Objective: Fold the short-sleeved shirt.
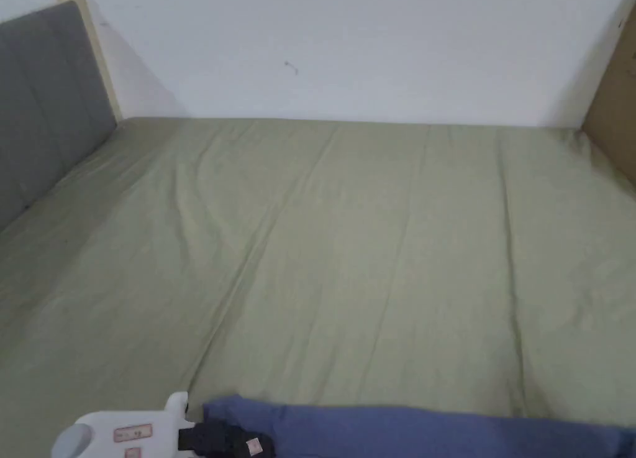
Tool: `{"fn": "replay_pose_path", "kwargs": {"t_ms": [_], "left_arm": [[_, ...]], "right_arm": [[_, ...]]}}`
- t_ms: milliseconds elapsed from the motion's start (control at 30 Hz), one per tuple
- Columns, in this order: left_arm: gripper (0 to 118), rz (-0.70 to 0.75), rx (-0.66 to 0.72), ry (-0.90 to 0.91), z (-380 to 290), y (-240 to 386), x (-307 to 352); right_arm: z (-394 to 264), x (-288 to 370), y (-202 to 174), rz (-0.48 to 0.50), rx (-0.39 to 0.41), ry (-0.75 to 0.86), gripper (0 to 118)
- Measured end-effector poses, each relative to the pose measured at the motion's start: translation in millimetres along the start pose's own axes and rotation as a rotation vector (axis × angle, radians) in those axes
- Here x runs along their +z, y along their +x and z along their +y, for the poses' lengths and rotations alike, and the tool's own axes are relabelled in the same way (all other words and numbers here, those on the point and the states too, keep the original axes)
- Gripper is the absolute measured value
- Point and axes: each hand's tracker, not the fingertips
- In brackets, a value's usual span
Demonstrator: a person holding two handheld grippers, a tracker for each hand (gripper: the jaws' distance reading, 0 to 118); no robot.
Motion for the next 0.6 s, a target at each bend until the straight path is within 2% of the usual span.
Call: {"fn": "replay_pose_path", "kwargs": {"t_ms": [33,67,100,133,200,333,433,500,600], "left_arm": [[6,0.058,-0.011,-0.001,-3,-8,0],[6,-0.126,0.029,0.052,-4,5,9],[6,-0.088,0.006,0.043,-5,17,9],[6,0.031,-0.066,0.046,-8,59,43],[6,0.135,-0.204,0.074,-16,95,59],[6,0.320,-0.404,0.084,-34,149,88],[6,0.531,-0.588,0.042,-50,186,94],[6,0.649,-0.650,0.018,-55,199,103],[6,0.761,-0.620,0.106,-48,196,118]], "right_arm": [[0,-3,2,0.004,0.006,-0.005,0],[0,-5,0,0.004,0.013,-0.010,0],[0,-6,-2,0.005,0.017,-0.012,0],[-1,-7,-3,0.007,0.020,-0.013,0],[-1,-9,-3,0.029,0.021,-0.017,0],[-1,-11,-6,0.055,0.031,-0.013,0],[-4,-13,-5,0.080,0.026,-0.010,0],[-5,-15,-4,0.092,0.017,-0.010,0],[-9,-13,1,0.108,0.000,-0.001,0]]}}
